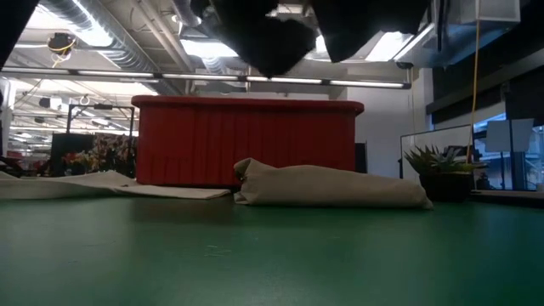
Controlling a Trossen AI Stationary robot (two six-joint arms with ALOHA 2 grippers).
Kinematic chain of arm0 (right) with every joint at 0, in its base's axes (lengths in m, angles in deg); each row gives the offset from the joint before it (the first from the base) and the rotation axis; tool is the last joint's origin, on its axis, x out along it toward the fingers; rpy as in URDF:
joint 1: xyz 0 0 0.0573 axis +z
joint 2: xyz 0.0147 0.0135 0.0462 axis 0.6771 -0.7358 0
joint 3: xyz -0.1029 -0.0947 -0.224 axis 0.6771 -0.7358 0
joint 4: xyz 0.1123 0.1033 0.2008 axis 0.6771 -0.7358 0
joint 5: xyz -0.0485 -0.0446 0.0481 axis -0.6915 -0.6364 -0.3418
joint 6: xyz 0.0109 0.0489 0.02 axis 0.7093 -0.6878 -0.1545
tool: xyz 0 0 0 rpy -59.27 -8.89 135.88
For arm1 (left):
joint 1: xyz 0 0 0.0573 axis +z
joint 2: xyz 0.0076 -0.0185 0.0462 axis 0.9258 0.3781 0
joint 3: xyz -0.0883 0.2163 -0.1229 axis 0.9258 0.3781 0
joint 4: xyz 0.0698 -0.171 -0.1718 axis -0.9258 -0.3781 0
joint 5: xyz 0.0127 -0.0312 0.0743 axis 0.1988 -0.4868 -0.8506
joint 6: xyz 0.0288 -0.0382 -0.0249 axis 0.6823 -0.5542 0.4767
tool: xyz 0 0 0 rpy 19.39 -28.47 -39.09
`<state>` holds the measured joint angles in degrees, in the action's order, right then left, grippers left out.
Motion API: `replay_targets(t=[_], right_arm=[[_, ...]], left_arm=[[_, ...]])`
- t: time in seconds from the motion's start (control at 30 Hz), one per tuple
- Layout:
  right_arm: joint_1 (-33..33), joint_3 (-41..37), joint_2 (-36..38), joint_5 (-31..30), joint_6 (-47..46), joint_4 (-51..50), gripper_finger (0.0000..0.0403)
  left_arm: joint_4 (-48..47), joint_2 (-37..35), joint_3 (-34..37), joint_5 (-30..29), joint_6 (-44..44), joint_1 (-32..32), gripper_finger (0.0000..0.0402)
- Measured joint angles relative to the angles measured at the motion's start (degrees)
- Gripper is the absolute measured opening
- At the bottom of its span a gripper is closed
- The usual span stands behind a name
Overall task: Fold Laundry from Bin
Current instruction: Remove the black shorts from the red laundry bin
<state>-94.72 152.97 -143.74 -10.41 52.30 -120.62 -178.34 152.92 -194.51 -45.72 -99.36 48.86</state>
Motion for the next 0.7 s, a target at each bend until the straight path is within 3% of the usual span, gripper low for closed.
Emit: replay_targets(t=[0.1, 0.23, 0.37, 0.5, 0.7], right_arm=[[0.00, 0.00, 0.00, 0.00, -0.01, 0.00, 0.0003], [0.00, 0.00, 0.00, 0.00, -0.01, 0.00, 0.0003], [0.00, 0.00, 0.00, 0.00, -0.01, 0.00, 0.0003], [-0.02, 0.00, 0.00, 0.00, -0.01, 0.00, 0.0003], [0.00, 0.00, 0.00, 0.00, -0.01, 0.00, 0.0003]], left_arm=[[0.22, -6.12, 5.84, -0.58, 1.42, 1.09, 0.0166], [1.63, -17.53, 19.03, -1.11, -1.90, 2.61, 0.0156], [10.67, -30.24, 34.10, -1.62, -4.28, 4.92, 0.0148], [33.72, -39.82, 45.73, 0.49, 5.63, 6.28, 0.0147], [78.51, -42.81, 56.59, 15.01, 40.17, 7.59, 0.0147]])
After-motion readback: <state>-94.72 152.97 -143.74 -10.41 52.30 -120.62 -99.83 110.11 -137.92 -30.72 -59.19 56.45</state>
